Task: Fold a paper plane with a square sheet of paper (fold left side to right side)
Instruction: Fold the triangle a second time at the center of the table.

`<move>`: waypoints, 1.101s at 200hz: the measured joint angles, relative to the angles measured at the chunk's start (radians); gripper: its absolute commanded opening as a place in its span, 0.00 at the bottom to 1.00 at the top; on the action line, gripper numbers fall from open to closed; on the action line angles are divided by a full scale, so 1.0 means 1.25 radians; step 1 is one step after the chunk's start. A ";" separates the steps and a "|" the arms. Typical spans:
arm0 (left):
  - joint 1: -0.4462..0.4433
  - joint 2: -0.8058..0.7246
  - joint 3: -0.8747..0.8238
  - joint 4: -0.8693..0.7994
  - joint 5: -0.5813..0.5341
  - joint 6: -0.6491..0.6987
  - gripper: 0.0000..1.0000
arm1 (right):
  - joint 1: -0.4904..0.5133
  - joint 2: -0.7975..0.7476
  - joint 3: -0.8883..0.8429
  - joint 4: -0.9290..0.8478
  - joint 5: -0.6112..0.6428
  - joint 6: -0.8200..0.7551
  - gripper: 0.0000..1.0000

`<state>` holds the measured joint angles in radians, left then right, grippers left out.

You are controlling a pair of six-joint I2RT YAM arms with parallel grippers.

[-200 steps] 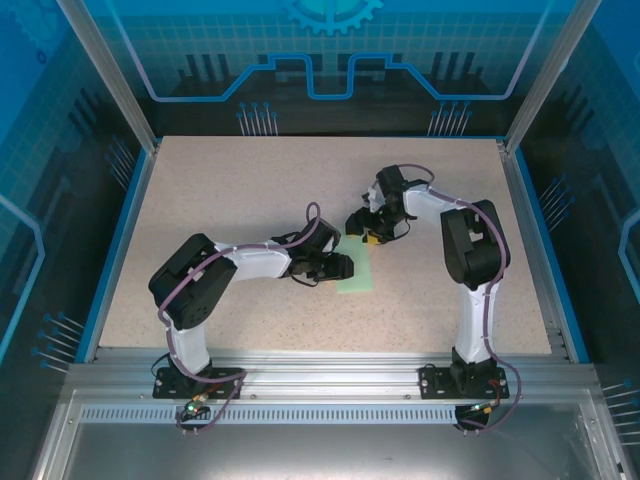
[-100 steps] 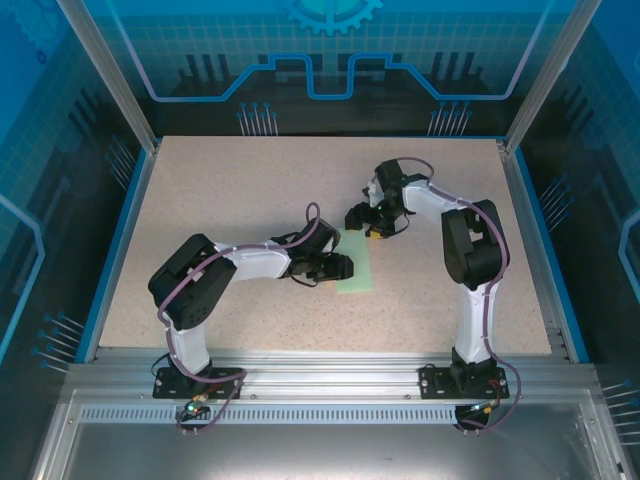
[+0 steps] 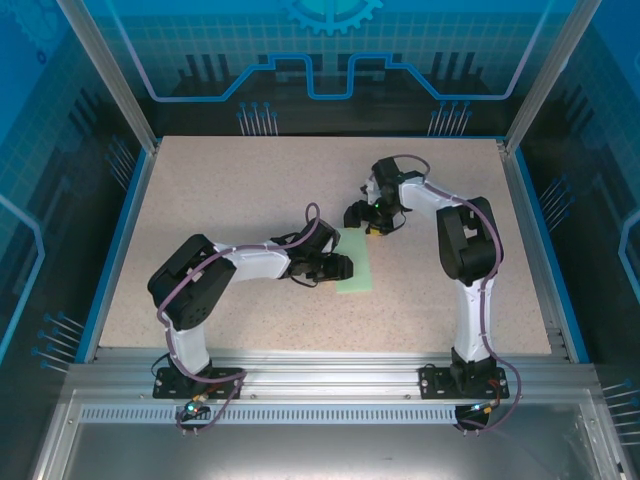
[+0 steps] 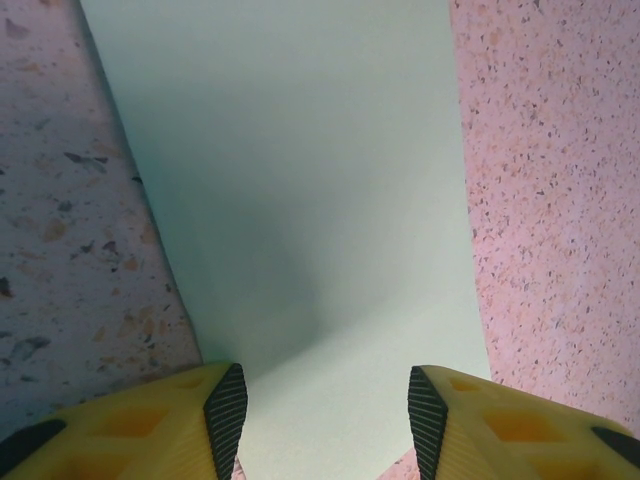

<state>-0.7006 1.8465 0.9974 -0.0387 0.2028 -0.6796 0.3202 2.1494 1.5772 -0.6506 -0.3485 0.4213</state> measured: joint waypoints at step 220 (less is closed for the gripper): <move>0.000 -0.060 -0.020 -0.019 0.000 0.006 0.58 | 0.002 -0.073 -0.105 0.031 -0.063 -0.019 0.52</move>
<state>-0.7006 1.7710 0.9722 -0.0628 0.2024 -0.6720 0.3222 2.0586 1.4456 -0.6121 -0.4274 0.3981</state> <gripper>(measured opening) 0.566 0.535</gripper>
